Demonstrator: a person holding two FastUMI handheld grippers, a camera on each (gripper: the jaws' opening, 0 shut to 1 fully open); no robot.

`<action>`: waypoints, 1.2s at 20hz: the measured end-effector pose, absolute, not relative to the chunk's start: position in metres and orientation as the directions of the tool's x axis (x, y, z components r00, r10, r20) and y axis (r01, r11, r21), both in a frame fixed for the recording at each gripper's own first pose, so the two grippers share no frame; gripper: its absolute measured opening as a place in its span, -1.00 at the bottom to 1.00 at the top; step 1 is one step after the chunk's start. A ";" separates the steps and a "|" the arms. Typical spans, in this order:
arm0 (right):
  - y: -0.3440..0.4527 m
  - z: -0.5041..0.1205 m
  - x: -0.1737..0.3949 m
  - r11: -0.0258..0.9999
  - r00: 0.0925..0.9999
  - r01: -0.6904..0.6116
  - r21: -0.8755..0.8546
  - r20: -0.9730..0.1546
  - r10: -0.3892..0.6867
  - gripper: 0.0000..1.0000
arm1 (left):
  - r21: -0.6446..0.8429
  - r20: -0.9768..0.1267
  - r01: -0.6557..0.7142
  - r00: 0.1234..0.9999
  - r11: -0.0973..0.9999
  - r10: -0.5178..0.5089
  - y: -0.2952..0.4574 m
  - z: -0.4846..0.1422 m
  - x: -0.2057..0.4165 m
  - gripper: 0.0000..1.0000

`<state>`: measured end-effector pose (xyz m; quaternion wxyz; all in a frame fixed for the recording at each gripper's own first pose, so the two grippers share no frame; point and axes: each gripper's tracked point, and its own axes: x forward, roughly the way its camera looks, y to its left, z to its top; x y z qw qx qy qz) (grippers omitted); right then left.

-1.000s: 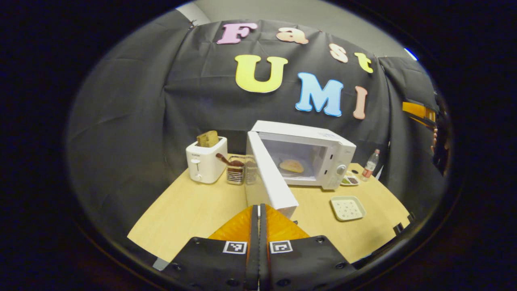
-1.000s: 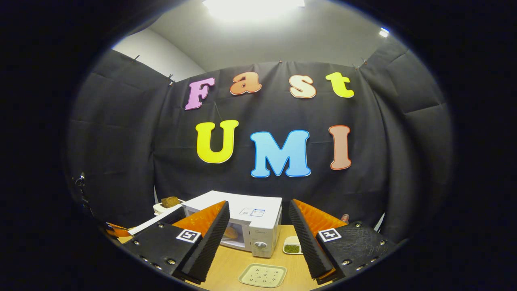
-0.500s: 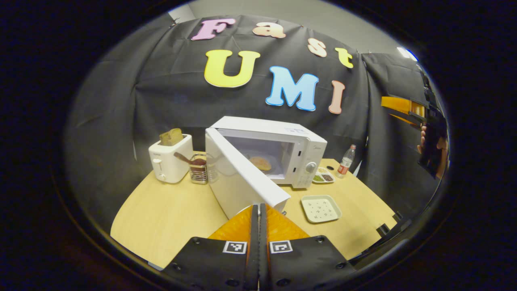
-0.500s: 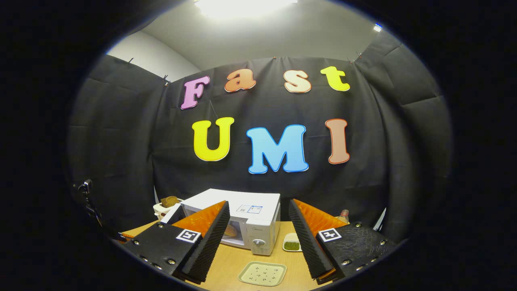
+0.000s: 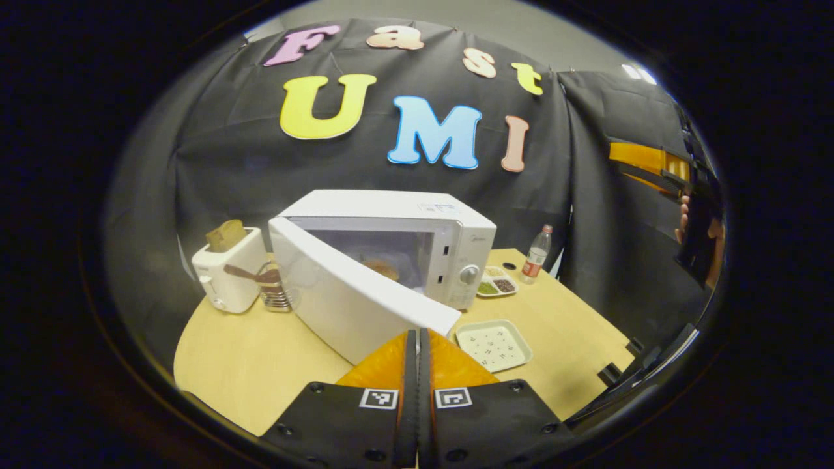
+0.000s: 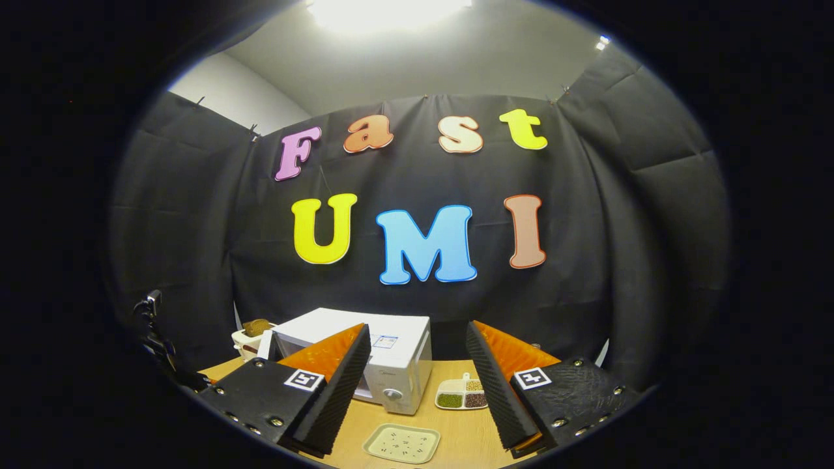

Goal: Open the microwave oven with the left hand, put the food in, and close the microwave oven.

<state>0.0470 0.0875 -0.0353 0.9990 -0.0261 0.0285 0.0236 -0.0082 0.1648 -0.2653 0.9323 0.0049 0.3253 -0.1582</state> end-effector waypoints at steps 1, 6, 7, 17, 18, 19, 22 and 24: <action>0.082 -0.036 0.046 0.998 0.998 -0.040 -0.044 -0.060 0.037 0.80 | -0.090 -0.610 0.309 0.734 0.947 -0.298 0.159 -0.266 -0.002 -0.87; 0.056 -0.036 0.055 1.000 0.997 -0.004 -0.024 -0.073 0.002 0.81 | -0.088 -0.638 0.355 0.697 0.931 -0.326 0.132 -0.284 0.026 -0.87; 0.052 -0.035 0.057 1.000 0.997 0.001 -0.025 -0.071 -0.003 0.81 | -0.096 -0.630 0.361 0.700 0.928 -0.338 0.127 -0.283 0.032 -0.87; 0.035 -0.044 0.080 1.000 0.995 0.006 -0.013 -0.098 -0.007 0.84 | -0.092 -0.632 0.410 0.680 0.907 -0.371 0.089 -0.302 0.095 -0.86; 0.033 -0.045 0.082 1.000 0.995 0.005 -0.017 -0.103 -0.006 0.84 | -0.092 -0.634 0.415 0.677 0.905 -0.374 0.086 -0.305 0.100 -0.87; 0.030 -0.046 0.084 1.000 0.994 0.010 -0.026 -0.106 -0.012 0.84 | -0.090 -0.627 0.415 0.683 0.905 -0.375 0.084 -0.306 0.108 -0.86; 0.028 -0.047 0.088 0.999 0.994 0.019 -0.026 -0.109 -0.021 0.84 | -0.084 -0.624 0.400 0.693 0.913 -0.361 0.080 -0.312 0.127 -0.86; 0.031 -0.050 0.092 0.999 0.993 0.010 -0.032 -0.118 -0.013 0.84 | -0.079 -0.623 0.380 0.703 0.922 -0.343 0.082 -0.315 0.138 -0.87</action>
